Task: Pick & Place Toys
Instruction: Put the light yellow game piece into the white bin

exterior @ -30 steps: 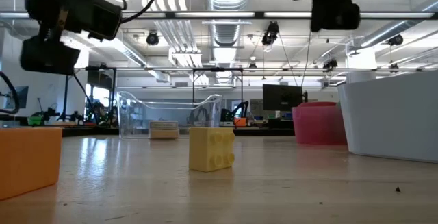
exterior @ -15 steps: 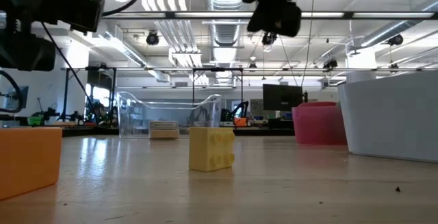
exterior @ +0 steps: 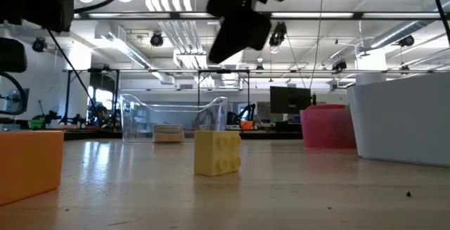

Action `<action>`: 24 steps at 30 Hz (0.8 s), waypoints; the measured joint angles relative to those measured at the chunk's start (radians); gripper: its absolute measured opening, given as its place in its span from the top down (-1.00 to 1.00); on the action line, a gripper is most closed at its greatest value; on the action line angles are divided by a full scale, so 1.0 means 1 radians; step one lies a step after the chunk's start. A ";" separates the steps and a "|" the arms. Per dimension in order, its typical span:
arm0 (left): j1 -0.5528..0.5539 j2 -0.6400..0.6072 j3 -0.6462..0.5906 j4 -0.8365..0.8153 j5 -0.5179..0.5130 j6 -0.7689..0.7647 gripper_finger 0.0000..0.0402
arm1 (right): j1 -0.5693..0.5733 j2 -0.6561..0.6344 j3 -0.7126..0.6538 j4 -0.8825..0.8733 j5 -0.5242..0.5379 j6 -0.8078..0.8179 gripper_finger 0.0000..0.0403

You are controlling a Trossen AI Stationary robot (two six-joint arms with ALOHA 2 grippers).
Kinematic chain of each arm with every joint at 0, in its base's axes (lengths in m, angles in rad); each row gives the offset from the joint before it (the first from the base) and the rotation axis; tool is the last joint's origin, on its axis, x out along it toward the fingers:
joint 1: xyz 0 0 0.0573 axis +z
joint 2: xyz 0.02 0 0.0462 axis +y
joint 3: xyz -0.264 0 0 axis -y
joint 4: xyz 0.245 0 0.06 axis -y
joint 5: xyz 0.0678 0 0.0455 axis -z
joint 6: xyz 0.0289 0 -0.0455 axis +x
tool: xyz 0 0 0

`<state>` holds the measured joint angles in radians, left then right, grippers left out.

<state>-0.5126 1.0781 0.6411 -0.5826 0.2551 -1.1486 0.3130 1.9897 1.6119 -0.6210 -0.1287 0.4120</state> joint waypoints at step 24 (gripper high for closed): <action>-0.074 -0.097 0.000 0.014 -0.214 0.173 -0.63 | 0.036 0.221 0.101 -0.016 0.045 -0.316 -0.47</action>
<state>-0.5865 0.9810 0.6411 -0.5690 0.0410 -0.9751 0.3489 2.2105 1.7130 -0.6374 -0.0839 0.0957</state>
